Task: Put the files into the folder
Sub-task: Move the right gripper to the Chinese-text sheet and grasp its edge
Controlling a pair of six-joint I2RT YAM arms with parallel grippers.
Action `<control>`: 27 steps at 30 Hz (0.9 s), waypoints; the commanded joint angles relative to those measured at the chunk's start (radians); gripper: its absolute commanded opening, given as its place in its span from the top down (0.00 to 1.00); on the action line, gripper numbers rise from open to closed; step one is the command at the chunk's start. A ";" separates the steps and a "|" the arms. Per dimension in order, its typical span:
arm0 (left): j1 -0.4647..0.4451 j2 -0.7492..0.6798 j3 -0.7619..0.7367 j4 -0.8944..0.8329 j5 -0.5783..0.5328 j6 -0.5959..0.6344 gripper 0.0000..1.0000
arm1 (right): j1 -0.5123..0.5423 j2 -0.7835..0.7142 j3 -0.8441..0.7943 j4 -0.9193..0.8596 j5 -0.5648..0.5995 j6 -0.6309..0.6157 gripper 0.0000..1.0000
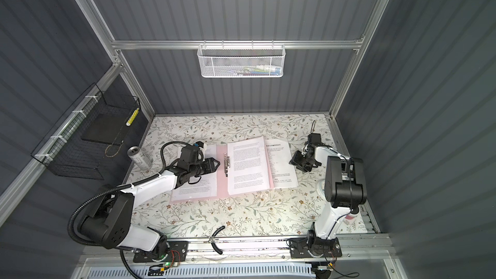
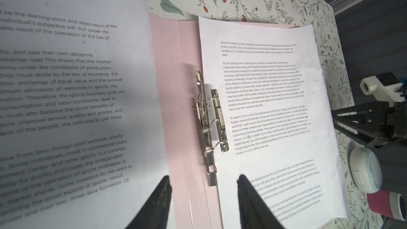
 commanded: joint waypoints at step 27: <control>-0.006 0.057 0.025 0.039 0.034 0.009 0.51 | 0.051 0.062 0.086 -0.110 0.061 -0.044 1.00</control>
